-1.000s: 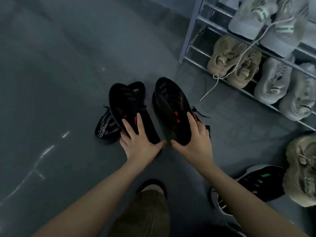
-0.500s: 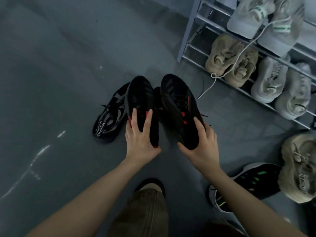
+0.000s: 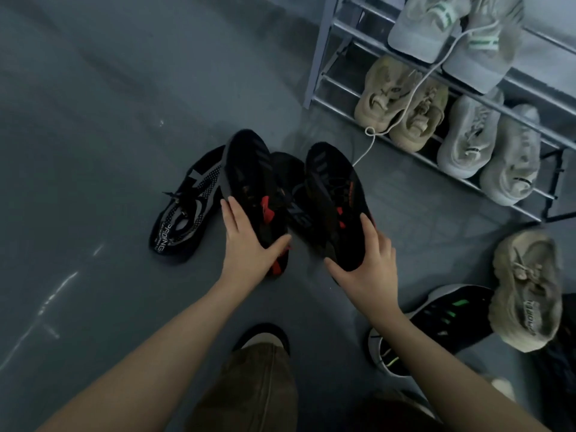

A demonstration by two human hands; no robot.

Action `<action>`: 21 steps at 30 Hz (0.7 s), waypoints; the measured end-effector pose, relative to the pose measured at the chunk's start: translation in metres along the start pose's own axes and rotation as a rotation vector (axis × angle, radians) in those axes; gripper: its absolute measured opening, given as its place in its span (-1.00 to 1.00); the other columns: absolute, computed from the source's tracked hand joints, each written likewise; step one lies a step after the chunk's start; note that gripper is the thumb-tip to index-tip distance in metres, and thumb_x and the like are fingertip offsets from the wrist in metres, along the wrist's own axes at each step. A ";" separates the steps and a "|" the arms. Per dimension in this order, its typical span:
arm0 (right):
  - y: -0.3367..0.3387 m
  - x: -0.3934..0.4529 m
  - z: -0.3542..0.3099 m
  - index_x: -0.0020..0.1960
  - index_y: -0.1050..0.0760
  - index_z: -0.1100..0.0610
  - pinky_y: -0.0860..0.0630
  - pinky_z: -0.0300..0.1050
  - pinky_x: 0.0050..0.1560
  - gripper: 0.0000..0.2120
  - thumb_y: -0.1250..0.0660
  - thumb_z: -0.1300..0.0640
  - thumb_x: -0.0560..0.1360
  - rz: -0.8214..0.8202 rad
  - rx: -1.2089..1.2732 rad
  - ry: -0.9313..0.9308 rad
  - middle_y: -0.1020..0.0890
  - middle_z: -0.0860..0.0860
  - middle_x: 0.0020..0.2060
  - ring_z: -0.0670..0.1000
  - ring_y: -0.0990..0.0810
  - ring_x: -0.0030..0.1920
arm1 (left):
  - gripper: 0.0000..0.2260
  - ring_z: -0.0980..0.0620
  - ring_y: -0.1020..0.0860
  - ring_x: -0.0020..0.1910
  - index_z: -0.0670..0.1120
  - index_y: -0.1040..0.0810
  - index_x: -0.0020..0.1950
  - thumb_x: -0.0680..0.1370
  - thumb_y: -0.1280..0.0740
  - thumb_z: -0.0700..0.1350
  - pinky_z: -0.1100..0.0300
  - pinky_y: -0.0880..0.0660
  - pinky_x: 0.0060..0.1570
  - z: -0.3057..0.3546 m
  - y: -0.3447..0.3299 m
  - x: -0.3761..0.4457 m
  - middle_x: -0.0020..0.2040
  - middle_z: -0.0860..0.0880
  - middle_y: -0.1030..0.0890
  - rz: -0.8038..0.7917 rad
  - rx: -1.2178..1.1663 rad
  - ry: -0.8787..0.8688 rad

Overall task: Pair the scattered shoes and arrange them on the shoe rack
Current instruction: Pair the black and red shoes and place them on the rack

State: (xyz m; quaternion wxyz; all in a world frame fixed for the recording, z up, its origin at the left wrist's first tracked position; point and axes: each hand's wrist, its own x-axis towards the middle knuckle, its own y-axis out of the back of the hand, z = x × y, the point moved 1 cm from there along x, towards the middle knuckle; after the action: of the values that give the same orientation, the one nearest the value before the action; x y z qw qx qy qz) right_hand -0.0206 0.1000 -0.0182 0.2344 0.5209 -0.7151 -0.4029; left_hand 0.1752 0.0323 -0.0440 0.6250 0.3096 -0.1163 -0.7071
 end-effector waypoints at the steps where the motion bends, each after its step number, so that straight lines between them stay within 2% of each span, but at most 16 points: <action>1: -0.002 0.000 -0.001 0.48 -0.06 -0.10 -0.35 0.13 0.30 -0.10 -0.45 -0.16 0.29 -0.012 0.002 0.005 -0.36 0.08 0.32 0.09 -0.31 0.30 | -0.11 -0.02 0.00 0.51 -0.03 0.24 0.52 0.46 -0.31 0.20 0.23 -0.08 0.34 -0.003 0.004 0.002 0.55 -0.02 0.20 0.054 -0.035 0.014; 3: -0.007 0.000 -0.004 0.48 -0.05 -0.11 -0.34 0.12 0.31 -0.10 -0.44 -0.17 0.29 -0.033 0.015 0.010 -0.36 0.07 0.32 0.08 -0.30 0.31 | -0.36 -0.01 -0.11 0.49 -0.01 0.06 0.54 0.57 -0.19 0.09 0.28 -0.09 0.30 -0.008 0.011 0.006 0.55 -0.07 -0.01 0.160 -0.078 0.029; 5: -0.010 0.001 -0.006 0.48 -0.05 -0.12 -0.33 0.13 0.31 -0.11 -0.44 -0.17 0.28 -0.039 0.025 0.013 -0.36 0.07 0.32 0.08 -0.30 0.31 | -0.50 -0.03 -0.23 0.43 0.03 -0.07 0.52 0.61 -0.15 -0.01 0.22 -0.17 0.36 -0.007 0.015 0.008 0.49 -0.10 -0.18 0.210 -0.064 0.028; 8: -0.011 0.002 -0.008 0.48 -0.06 -0.12 -0.33 0.11 0.32 -0.11 -0.45 -0.16 0.29 -0.023 0.038 0.022 -0.36 0.06 0.33 0.07 -0.29 0.32 | -0.55 -0.01 -0.33 0.33 0.06 -0.17 0.50 0.61 -0.16 -0.10 0.14 -0.28 0.34 0.001 0.018 0.008 0.40 -0.10 -0.28 0.221 -0.080 0.003; 13: -0.002 -0.002 -0.006 0.46 -0.05 -0.16 -0.37 0.04 0.28 -0.12 -0.45 -0.16 0.28 0.029 0.094 0.023 -0.38 0.00 0.29 -0.01 -0.31 0.30 | -0.59 0.04 -0.44 0.20 0.03 -0.29 0.45 0.60 -0.19 -0.17 0.31 -0.35 0.23 0.017 0.031 -0.002 0.32 -0.06 -0.37 0.271 -0.121 -0.184; 16: 0.010 -0.009 -0.001 0.46 -0.05 -0.19 -0.32 -0.05 0.27 -0.11 -0.46 -0.17 0.27 0.079 0.119 0.017 -0.37 -0.03 0.31 -0.05 -0.29 0.31 | -0.59 0.08 -0.48 0.10 0.05 -0.31 0.43 0.59 -0.20 -0.18 0.27 -0.43 0.17 0.037 0.026 -0.008 0.25 -0.03 -0.43 0.208 -0.190 -0.262; 18: 0.019 -0.012 0.007 0.46 -0.06 -0.18 -0.29 -0.09 0.26 -0.11 -0.46 -0.17 0.27 0.114 0.114 0.003 -0.37 -0.02 0.31 -0.06 -0.29 0.31 | -0.60 0.08 -0.49 0.13 0.03 -0.34 0.42 0.59 -0.20 -0.19 0.26 -0.41 0.21 0.052 0.015 -0.006 0.22 0.01 -0.47 0.147 -0.230 -0.287; 21: 0.034 -0.018 0.026 0.46 -0.04 -0.17 -0.33 -0.04 0.27 -0.11 -0.44 -0.20 0.27 0.180 0.110 -0.090 -0.35 -0.01 0.32 -0.04 -0.28 0.34 | -0.61 0.19 -0.40 0.26 0.06 -0.31 0.43 0.61 -0.16 -0.14 0.41 -0.29 0.26 0.073 -0.011 0.003 0.28 0.12 -0.44 0.011 -0.266 -0.238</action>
State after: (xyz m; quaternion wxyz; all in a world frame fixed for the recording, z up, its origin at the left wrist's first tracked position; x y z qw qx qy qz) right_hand -0.0529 0.1296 -0.0037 0.2084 0.4481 -0.7899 -0.3631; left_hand 0.1230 0.0149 0.0058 0.6463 0.1376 -0.0967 -0.7444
